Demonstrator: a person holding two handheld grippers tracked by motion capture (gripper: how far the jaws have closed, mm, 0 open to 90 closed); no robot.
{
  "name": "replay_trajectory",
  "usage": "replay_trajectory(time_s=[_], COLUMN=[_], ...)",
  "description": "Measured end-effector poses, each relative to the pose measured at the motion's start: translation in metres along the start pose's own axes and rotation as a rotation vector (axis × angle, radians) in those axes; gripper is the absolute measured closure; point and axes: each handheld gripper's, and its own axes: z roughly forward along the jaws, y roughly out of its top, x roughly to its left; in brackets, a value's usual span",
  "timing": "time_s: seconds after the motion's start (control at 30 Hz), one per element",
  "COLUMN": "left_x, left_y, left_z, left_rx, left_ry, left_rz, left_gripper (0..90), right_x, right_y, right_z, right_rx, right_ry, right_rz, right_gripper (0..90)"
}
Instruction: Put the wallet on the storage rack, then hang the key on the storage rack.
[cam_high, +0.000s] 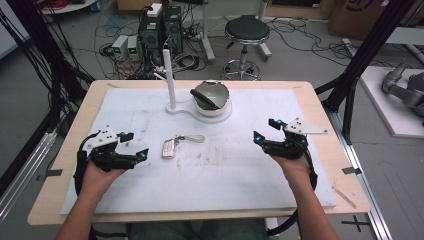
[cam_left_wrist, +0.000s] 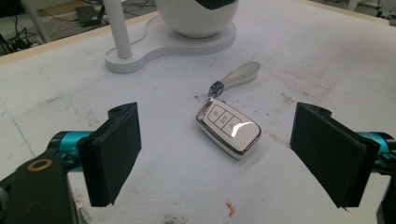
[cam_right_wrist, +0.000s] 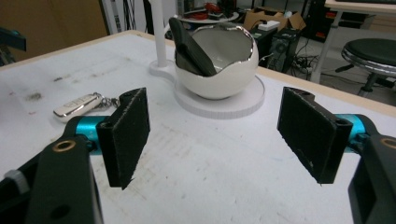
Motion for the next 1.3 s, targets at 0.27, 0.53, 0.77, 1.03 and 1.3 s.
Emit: replay_trajectory(time_s=[0.27, 0.53, 0.77, 1.03, 1.3], left_x=[-0.001, -0.001, -0.001, -0.002, -0.005], left_y=[-0.001, -0.001, 0.002, 0.001, 0.006], left_z=[0.002, 0.003, 0.004, 0.009, 0.018], left_rx=[-0.012, -0.007, -0.008, 0.001, -0.006], left_ry=[-0.016, -0.021, -0.011, -0.028, -0.032], left_rz=[-0.010, -0.005, 0.000, 0.006, -0.003], left_gripper=[16.4, 16.5, 16.4, 16.5, 16.4], right_x=[-0.007, -0.010, -0.011, -0.013, -0.012], right_y=[-0.014, -0.018, -0.018, -0.017, -0.017], right_z=[0.001, 0.003, 0.003, 0.002, 0.001], right_rx=[0.025, 0.043, 0.036, 0.033, 0.025], right_ry=[-0.032, -0.053, -0.041, -0.044, -0.031], right_rz=[0.011, 0.021, 0.022, 0.033, 0.030], right_gripper=[21.6, 20.7, 20.6, 20.6, 20.6])
